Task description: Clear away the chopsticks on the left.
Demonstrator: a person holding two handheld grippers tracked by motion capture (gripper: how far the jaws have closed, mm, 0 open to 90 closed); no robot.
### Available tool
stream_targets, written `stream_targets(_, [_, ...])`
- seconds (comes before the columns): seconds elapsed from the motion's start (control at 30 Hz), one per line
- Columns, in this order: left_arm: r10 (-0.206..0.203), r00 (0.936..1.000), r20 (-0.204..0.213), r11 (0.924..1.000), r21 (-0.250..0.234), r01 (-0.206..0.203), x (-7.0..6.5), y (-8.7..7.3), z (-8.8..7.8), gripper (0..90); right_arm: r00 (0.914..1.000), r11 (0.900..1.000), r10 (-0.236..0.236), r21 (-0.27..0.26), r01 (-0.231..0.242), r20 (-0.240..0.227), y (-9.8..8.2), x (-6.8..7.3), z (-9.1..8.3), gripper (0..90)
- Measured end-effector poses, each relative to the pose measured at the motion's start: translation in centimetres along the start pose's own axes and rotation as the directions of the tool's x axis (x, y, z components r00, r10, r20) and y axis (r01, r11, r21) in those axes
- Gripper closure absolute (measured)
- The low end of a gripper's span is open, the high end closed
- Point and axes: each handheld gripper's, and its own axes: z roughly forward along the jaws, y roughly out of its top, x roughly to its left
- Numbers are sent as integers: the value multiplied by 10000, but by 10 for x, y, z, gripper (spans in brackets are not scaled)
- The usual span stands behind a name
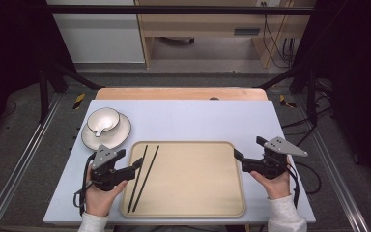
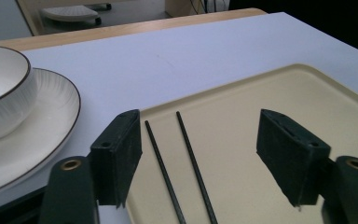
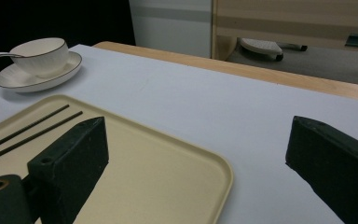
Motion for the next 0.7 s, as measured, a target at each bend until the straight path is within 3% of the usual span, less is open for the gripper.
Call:
stream_targets(0.2, [443, 9989, 117, 9990, 46, -444, 17, 0, -9, 204, 9999, 10000, 93, -13, -93, 76, -1, -3, -1, 58])
stream_targets(0.5, [302, 9995, 79, 9995, 112, -303, 39, -15, -12, 155, 9998, 9999, 115, 110, -117, 151, -5, -8, 0, 53])
stream_targets(0.7, [90, 9995, -314, 9994, 330, -79, 55, -29, -13, 154, 9998, 9997, 101, 220, -105, 170, -7, -10, 0, 52])
